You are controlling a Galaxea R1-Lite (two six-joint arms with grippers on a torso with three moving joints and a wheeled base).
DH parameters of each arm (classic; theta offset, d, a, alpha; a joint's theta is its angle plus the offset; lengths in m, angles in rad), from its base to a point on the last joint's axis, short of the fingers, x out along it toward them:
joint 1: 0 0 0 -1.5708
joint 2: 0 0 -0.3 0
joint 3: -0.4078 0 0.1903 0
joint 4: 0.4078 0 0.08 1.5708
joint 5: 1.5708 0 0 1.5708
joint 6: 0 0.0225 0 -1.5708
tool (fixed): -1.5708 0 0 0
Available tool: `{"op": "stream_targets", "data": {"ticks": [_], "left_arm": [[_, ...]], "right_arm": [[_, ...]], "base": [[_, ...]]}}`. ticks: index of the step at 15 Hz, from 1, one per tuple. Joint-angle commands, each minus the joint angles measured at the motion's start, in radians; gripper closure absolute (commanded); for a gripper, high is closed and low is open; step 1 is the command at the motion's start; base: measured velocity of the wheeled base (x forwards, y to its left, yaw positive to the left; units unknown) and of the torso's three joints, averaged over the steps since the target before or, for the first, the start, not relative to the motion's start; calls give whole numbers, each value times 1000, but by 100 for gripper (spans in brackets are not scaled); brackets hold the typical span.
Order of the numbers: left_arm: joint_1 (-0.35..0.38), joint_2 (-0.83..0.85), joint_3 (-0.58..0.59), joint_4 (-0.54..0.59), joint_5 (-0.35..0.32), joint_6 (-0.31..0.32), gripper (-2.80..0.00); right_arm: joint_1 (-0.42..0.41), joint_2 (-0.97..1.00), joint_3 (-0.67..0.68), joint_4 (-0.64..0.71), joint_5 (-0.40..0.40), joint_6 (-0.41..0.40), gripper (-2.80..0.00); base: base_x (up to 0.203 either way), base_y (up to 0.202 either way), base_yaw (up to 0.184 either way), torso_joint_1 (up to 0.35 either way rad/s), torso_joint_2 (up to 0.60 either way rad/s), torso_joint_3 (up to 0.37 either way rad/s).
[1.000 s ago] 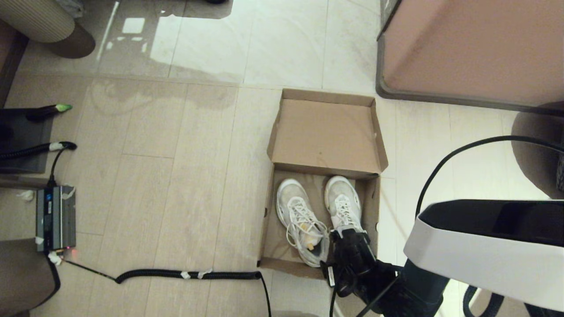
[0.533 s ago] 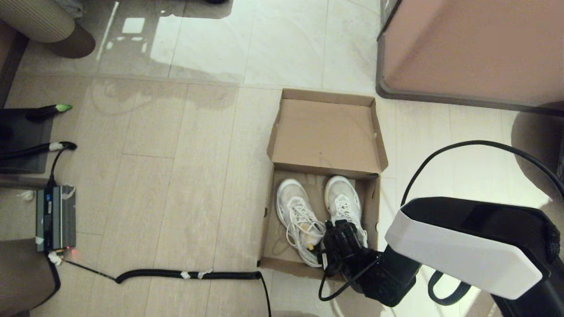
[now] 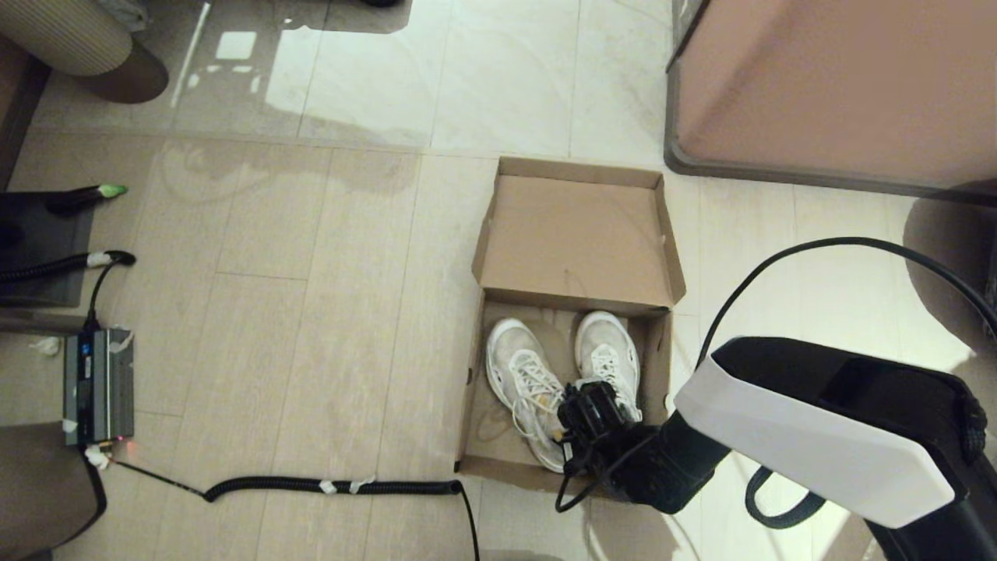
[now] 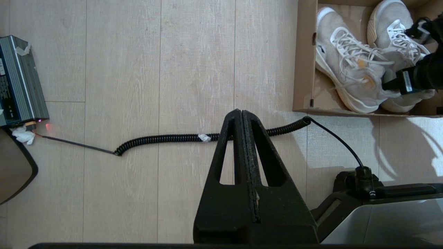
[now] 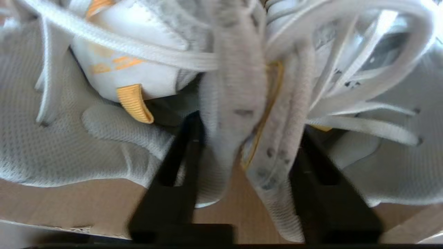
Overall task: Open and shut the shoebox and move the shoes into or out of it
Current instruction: Put the shoes out of the shoe box
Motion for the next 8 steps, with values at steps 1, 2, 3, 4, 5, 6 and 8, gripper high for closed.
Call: {"op": "stream_targets", "data": {"ticks": [1,2,3,4,5,6,8], "left_arm": [[0,2,0,0,0,0,0],[0,2,0,0,0,0,0],[0,2,0,0,0,0,0],[0,2,0,0,0,0,0],[0,2,0,0,0,0,0],[0,2,0,0,0,0,0],[0,2,0,0,0,0,0]], "right_arm": [[0,-5,-71,109,-10,2,0],[0,-24,-92,167,-11,3,0],[0,-44,-105,212,-11,3,0],[-1,-55,-111,239,-11,3,0],[-2,-60,-111,251,-11,3,0],[-7,-56,-111,253,-11,3,0],[-7,-41,-113,255,-11,0,0]], "base": [[0,0,0,0,0,0],[0,0,0,0,0,0],[0,0,0,0,0,0],[0,0,0,0,0,0],[0,0,0,0,0,0],[0,0,0,0,0,0],[0,0,0,0,0,0]]}}
